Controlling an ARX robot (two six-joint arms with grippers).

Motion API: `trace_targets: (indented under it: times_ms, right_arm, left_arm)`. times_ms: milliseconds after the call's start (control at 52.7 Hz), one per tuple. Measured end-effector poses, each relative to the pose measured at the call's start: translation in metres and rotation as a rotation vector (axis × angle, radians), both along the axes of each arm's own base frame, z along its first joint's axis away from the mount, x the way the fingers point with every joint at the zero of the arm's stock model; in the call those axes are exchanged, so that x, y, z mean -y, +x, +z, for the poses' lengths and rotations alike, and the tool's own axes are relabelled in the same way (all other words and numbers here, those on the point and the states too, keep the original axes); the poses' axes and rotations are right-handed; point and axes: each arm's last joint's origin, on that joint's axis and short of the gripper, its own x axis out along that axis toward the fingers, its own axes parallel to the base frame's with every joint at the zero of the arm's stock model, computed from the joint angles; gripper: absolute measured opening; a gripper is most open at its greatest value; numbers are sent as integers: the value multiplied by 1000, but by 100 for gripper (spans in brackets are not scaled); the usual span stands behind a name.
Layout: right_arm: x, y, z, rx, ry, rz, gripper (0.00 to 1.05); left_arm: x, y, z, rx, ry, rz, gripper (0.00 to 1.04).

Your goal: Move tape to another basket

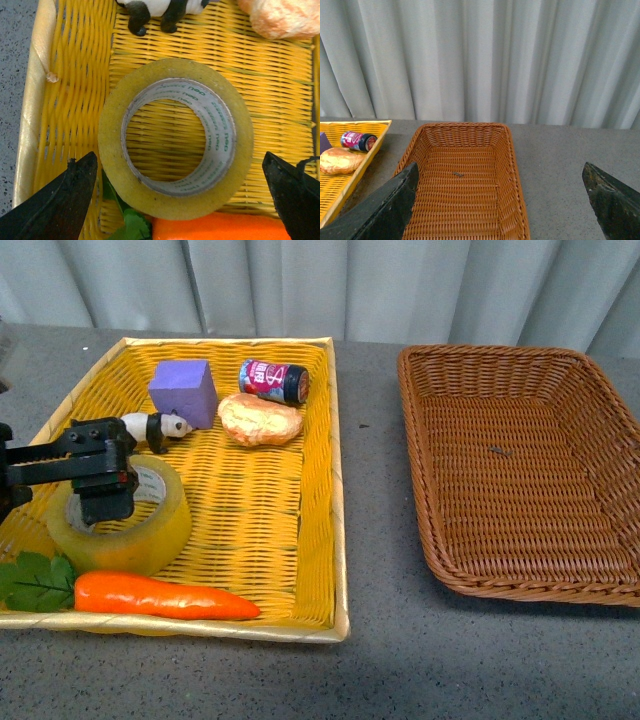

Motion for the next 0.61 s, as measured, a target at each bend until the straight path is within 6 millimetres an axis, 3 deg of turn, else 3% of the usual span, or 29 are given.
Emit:
trace_targets:
  times_ms: [228, 607]
  right_arm:
    - [0, 0, 0, 0, 0, 0, 96]
    - [0, 0, 0, 0, 0, 0, 96]
  left_arm:
    - [1, 21, -6, -43, 26, 68, 98]
    - [-2, 38, -24, -106, 48, 126, 98]
